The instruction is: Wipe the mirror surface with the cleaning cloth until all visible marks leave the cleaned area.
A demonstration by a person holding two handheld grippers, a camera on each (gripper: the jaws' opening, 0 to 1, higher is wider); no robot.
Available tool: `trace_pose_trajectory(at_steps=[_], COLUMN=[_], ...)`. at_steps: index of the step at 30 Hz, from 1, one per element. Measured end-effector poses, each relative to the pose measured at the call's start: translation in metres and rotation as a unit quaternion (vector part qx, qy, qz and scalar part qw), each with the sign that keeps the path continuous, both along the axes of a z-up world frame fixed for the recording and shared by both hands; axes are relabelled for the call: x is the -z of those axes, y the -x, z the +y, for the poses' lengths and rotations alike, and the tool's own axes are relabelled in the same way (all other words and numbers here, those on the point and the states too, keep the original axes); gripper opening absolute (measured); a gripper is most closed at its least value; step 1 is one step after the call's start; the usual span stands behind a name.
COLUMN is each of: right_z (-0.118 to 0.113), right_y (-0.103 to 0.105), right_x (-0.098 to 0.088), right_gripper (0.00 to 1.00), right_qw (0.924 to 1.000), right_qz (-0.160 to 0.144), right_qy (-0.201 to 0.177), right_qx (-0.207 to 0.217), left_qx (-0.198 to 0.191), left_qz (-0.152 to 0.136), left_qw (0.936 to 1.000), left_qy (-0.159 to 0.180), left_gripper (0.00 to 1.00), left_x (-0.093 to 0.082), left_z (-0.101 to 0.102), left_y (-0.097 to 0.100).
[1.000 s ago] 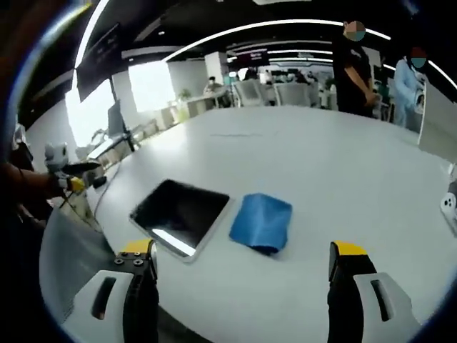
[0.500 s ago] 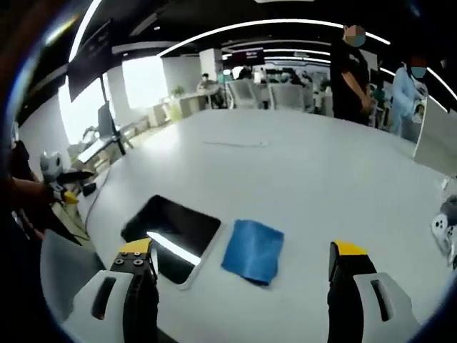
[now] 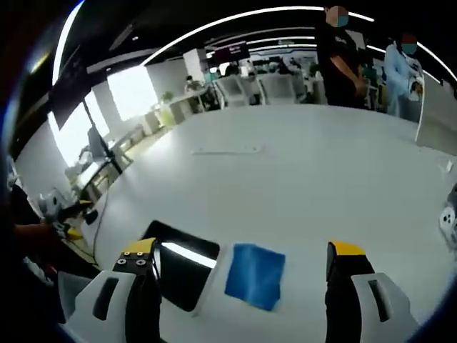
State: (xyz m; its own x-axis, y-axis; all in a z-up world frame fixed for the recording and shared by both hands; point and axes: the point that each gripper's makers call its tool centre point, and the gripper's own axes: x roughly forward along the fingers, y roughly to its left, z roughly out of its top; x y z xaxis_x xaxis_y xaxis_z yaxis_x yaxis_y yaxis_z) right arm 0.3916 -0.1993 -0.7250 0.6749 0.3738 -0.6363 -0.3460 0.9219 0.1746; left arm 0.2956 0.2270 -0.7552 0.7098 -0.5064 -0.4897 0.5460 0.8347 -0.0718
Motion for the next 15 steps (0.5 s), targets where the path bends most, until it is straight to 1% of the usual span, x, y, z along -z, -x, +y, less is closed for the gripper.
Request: trace_pose_trajectory(at_steps=[1, 3, 5, 7, 10, 13, 15], right_z=[0.003, 0.006, 0.012, 0.010, 0.016, 0.025, 0.027], right_y=[-0.003, -0.009, -0.015, -0.014, -0.021, -0.020, -0.018], right_x=[-0.002, 0.001, 0.005, 0.019, 0.034, 0.045, 0.058], right_gripper=[0.96, 0.96, 0.94, 0.90, 0.88, 0.80, 0.75], right_qw=[1.0000, 0.9999, 0.9997, 0.9980, 0.9977, 0.9974, 0.9954], right_qz=[-0.005, 0.005, 0.011, 0.038, 0.041, 0.044, 0.052], right_qy=[0.006, 0.014, 0.019, 0.050, 0.054, 0.055, 0.077], right_qx=[-0.006, -0.007, -0.007, -0.003, -0.004, -0.011, -0.020], left_qx=[-0.002, -0.005, -0.005, -0.003, -0.005, -0.003, -0.002], left_qz=[0.000, 0.002, 0.006, 0.008, 0.008, 0.009, 0.008], left_qw=[1.0000, 1.0000, 1.0000, 1.0000, 1.0000, 0.9999, 0.9999], left_qy=[0.000, 0.000, 0.000, -0.002, -0.002, -0.005, -0.005], left_gripper=[1.00, 1.00, 1.00, 1.00, 1.00, 1.00, 1.00], left_x=[0.001, 0.004, 0.005, 0.005, 0.004, 0.005, 0.003], left_z=[0.001, 0.002, 0.002, 0.002, 0.004, 0.006, 0.007], left_y=[0.000, 0.001, 0.004, 0.007, 0.007, 0.007, 0.005])
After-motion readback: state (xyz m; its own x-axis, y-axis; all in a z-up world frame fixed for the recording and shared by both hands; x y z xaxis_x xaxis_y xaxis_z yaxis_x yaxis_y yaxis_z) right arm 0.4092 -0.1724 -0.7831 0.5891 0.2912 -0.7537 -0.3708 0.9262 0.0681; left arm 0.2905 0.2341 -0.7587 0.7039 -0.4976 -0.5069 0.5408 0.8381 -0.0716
